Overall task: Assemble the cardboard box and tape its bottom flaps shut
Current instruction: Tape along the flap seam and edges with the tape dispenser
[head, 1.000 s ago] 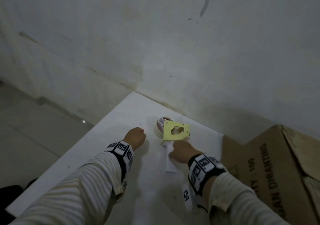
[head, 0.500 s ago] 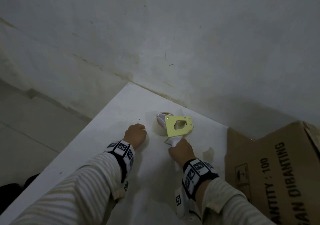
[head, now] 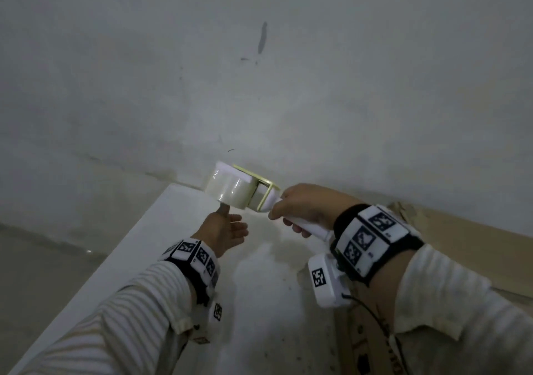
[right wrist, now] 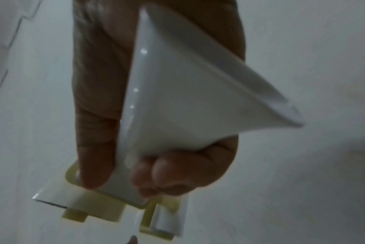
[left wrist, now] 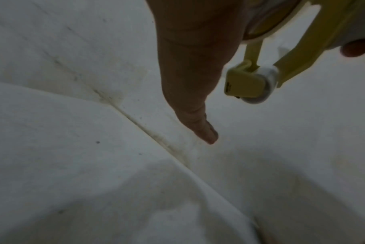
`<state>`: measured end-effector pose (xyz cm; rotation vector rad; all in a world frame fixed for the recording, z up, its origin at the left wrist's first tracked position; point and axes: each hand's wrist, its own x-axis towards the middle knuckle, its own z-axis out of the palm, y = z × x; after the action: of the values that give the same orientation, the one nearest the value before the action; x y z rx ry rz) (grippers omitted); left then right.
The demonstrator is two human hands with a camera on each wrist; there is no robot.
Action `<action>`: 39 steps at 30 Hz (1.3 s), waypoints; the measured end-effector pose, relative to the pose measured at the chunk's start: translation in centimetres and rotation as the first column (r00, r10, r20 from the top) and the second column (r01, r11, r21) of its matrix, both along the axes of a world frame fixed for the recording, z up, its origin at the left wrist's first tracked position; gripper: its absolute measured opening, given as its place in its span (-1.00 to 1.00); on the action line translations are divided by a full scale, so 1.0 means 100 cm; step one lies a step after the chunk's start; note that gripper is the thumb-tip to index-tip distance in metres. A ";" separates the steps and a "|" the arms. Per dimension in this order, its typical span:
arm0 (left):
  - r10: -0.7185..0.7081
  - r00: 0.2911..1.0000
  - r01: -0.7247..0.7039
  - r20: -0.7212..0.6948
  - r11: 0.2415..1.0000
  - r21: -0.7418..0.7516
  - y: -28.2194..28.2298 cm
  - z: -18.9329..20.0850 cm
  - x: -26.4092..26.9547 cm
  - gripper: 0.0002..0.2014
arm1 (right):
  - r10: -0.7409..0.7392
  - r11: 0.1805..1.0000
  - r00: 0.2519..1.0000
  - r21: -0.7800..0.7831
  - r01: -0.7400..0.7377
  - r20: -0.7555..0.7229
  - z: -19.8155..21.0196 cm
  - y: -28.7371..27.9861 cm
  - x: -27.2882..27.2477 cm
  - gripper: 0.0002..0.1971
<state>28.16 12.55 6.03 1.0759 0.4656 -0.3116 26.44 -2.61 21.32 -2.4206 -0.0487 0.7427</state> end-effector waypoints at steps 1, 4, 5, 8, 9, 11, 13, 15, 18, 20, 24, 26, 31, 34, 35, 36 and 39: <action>-0.010 1.000 0.013 0.021 0.993 -0.119 -0.004 0.008 0.001 -0.44 | 0.000 1.000 1.000 0.016 0.000 0.001 0.010 -0.006 -0.003 -0.84; -0.022 0.992 0.062 0.126 0.943 -0.326 -0.022 0.034 0.002 -0.40 | -0.009 0.997 1.000 0.078 0.008 0.008 0.034 -0.030 -0.013 -0.85; -0.023 0.987 0.079 0.157 0.931 -0.356 -0.029 0.043 0.000 -0.44 | -0.018 0.994 1.000 0.106 0.017 0.009 0.039 -0.039 -0.016 -0.86; -0.008 0.980 0.085 0.198 0.920 -0.382 -0.050 0.062 -0.009 -0.57 | -0.061 0.981 0.998 0.185 0.058 0.014 0.050 -0.062 -0.028 -0.88; -0.005 0.979 0.081 0.202 0.926 -0.369 -0.056 0.066 -0.012 -0.62 | -0.068 0.977 0.998 0.202 0.062 0.020 0.053 -0.070 -0.033 -0.88; -0.008 0.980 0.079 0.199 0.933 -0.350 -0.069 0.072 -0.019 -0.66 | -0.061 0.984 0.996 0.173 0.049 0.070 0.059 -0.085 -0.043 -0.83; -0.011 0.981 0.078 0.195 0.936 -0.343 -0.084 0.079 -0.027 -0.67 | -0.020 0.999 0.984 0.031 0.015 0.175 0.066 -0.102 -0.052 -0.76; -0.003 0.978 0.077 0.209 0.935 -0.347 -0.099 0.087 -0.036 -0.68 | -0.003 0.999 0.966 -0.049 0.016 0.258 0.073 -0.119 -0.062 -0.78; 0.041 0.971 0.057 0.237 0.917 -0.394 -0.127 0.100 -0.052 -0.71 | -0.021 1.000 0.953 0.027 0.014 0.303 0.081 -0.147 -0.075 -0.88; 0.084 0.966 0.033 0.246 0.899 -0.436 -0.144 0.106 -0.061 -0.73 | -0.051 0.994 0.950 0.107 0.018 0.310 0.087 -0.166 -0.083 -0.89; 0.098 0.955 0.031 0.281 0.907 -0.420 -0.181 0.121 -0.080 -0.72 | -0.039 0.992 0.937 0.123 -0.004 0.347 0.098 -0.207 -0.097 -0.90; 0.071 0.962 0.032 0.263 0.929 -0.368 -0.196 0.126 -0.089 -0.73 | -0.022 0.993 0.931 0.114 -0.021 0.365 0.101 -0.226 -0.103 -0.90; 0.026 0.975 0.039 0.220 0.957 -0.287 -0.224 0.133 -0.117 -0.77 | 0.039 0.990 0.931 0.111 -0.085 0.363 0.102 -0.262 -0.115 -0.89; 0.026 0.978 0.021 0.206 0.974 -0.226 -0.234 0.131 -0.132 -0.80 | 0.089 0.987 0.929 0.097 -0.132 0.358 0.100 -0.276 -0.120 -0.88; 0.037 0.979 0.005 0.201 0.979 -0.202 -0.238 0.131 -0.135 -0.80 | 0.101 0.985 0.929 0.092 -0.142 0.355 0.099 -0.279 -0.121 -0.88; 0.054 0.979 -0.018 0.196 0.984 -0.177 -0.241 0.131 -0.137 -0.81 | 0.109 0.985 0.929 0.091 -0.150 0.353 0.098 -0.282 -0.123 -0.88; 0.122 0.974 -0.103 0.191 0.989 -0.107 -0.249 0.133 -0.138 -0.81 | 0.109 0.982 0.932 0.111 -0.156 0.346 0.096 -0.288 -0.122 -0.86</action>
<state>14.39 -12.31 19.36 0.9703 0.3295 -0.1238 14.20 -31.38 30.92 -2.4022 -0.3918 0.3564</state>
